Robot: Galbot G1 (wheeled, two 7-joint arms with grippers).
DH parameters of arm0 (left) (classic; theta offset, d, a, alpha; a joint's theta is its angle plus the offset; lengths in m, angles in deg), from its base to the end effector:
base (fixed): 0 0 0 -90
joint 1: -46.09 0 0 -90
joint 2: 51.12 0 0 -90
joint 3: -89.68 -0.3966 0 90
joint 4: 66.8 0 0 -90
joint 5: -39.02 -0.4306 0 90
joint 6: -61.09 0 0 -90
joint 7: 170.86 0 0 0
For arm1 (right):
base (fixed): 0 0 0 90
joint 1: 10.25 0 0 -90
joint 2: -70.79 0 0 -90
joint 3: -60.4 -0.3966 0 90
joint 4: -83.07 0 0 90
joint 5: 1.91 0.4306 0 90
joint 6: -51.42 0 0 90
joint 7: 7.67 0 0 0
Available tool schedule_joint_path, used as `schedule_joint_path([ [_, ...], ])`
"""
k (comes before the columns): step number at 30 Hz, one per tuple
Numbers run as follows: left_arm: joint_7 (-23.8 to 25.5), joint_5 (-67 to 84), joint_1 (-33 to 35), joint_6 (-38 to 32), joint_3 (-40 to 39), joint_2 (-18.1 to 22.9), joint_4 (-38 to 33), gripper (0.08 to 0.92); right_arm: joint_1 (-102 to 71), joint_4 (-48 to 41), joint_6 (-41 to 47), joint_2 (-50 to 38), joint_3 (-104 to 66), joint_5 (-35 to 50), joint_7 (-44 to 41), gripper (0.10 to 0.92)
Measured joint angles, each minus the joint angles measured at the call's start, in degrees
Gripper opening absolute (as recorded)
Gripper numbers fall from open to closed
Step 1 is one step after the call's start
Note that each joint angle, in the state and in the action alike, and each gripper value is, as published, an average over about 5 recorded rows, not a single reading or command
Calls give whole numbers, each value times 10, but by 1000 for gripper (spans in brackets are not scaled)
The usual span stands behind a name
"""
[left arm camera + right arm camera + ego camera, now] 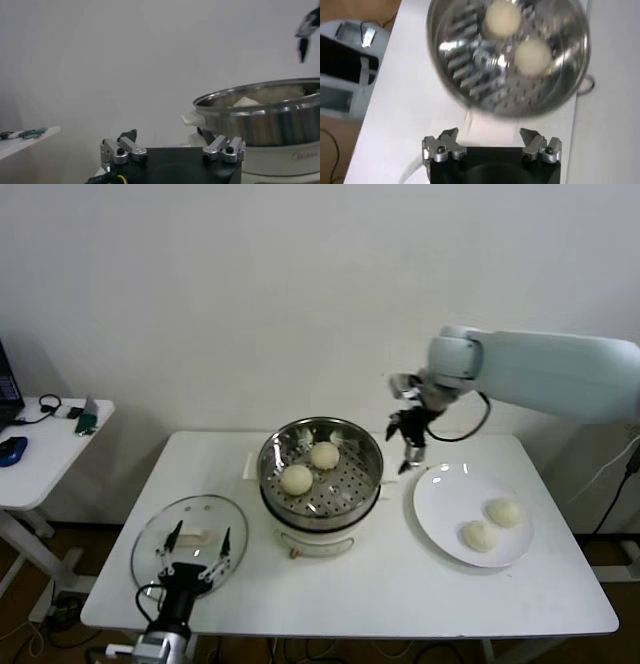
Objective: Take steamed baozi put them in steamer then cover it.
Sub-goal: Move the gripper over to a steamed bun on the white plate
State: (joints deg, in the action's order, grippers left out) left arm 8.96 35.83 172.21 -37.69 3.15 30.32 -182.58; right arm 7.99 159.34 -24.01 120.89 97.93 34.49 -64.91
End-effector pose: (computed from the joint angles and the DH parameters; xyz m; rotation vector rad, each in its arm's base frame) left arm 0.1927 0.0544 -0.3925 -0.0671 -3.1015 -0.3297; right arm 0.6453 -0.0655 -0.0556 1.3680 -1.3704 1.3337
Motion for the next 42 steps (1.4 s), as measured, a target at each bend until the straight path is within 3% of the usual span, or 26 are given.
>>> schedule_joint_path([
  [8, 0, -9, 9, 4, 4, 7, -3, 823, -65, 6, -16, -107, -26, -98, -5, 823],
  [16, 1, -21, 14, 6, 5, 16, -3, 823, -171, -20, -29, -150, -94, -170, -6, 823],
  [42, -1, -30, 16, 2, 15, 25, 10, 823, -339, -141, -51, -91, -206, -250, -13, 822],
])
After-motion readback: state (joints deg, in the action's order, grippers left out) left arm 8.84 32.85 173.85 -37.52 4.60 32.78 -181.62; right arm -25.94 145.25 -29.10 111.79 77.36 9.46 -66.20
